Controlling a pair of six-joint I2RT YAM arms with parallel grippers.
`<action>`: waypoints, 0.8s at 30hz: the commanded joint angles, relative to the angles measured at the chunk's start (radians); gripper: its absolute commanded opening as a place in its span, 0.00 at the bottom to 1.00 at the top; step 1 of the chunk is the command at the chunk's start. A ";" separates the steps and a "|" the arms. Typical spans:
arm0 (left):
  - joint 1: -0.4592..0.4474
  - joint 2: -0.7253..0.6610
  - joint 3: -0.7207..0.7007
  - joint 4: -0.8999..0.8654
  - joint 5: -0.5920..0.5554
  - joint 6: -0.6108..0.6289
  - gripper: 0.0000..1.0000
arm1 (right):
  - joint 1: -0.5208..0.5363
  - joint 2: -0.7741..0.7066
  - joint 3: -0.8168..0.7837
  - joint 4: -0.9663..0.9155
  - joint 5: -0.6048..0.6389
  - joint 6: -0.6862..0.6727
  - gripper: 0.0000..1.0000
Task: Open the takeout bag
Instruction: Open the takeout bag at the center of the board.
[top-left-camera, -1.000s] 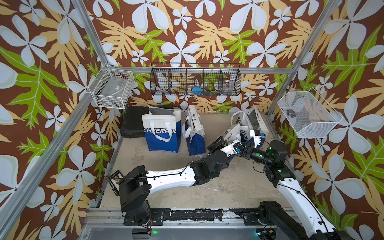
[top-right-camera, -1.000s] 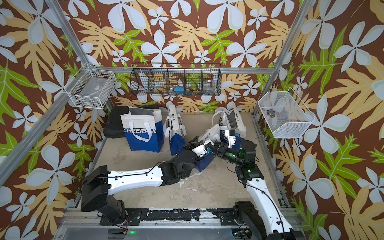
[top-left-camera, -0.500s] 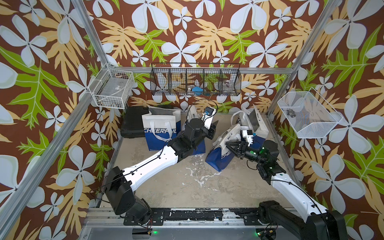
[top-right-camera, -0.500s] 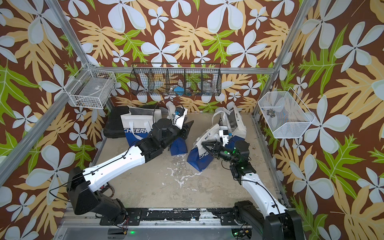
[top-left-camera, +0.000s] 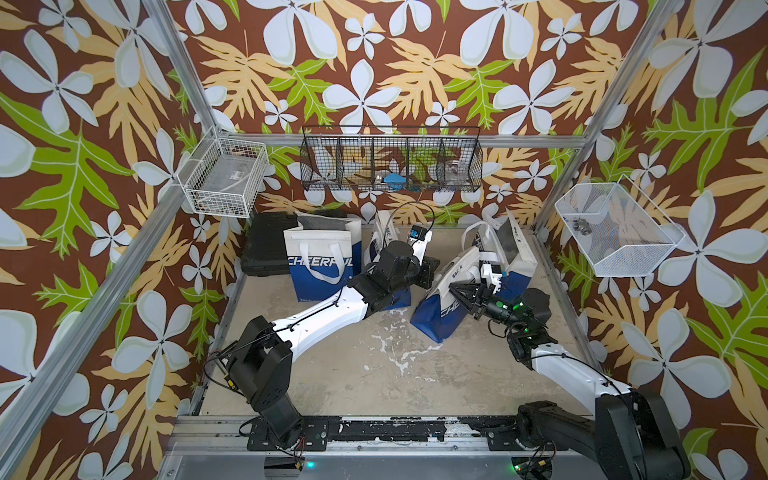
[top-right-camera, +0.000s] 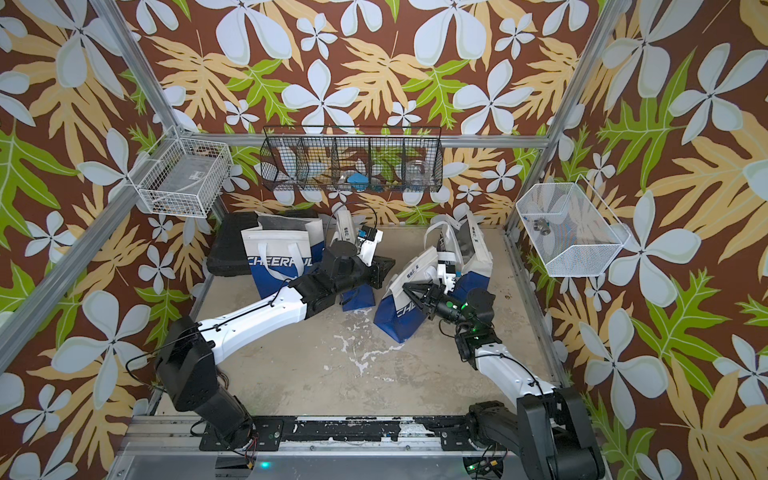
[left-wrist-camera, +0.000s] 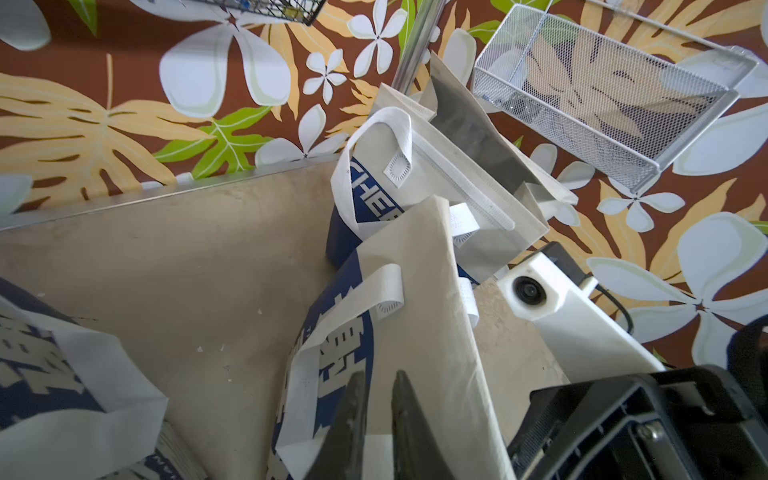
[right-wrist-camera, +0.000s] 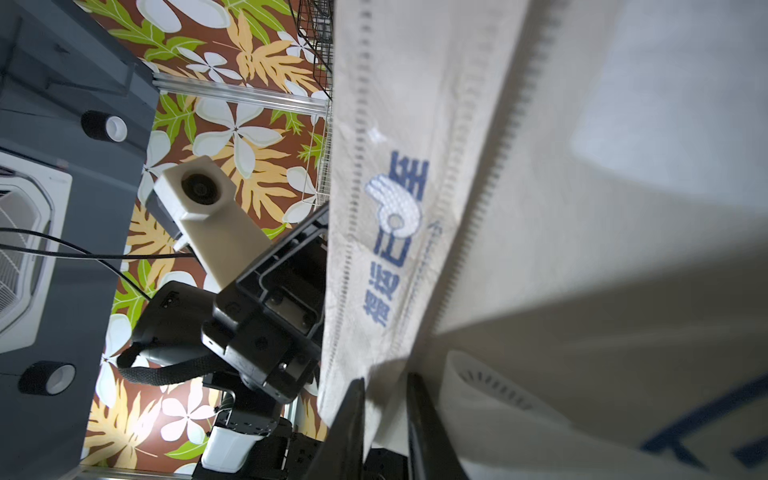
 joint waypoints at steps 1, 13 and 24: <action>0.000 0.030 0.007 0.028 0.062 -0.036 0.09 | 0.001 0.015 0.001 0.182 0.021 0.091 0.18; -0.003 -0.017 -0.080 0.068 0.094 -0.040 0.02 | 0.001 0.123 0.067 0.235 0.001 0.119 0.19; -0.033 -0.014 -0.079 0.062 0.072 0.001 0.00 | 0.015 0.093 0.174 -0.219 0.007 -0.097 0.15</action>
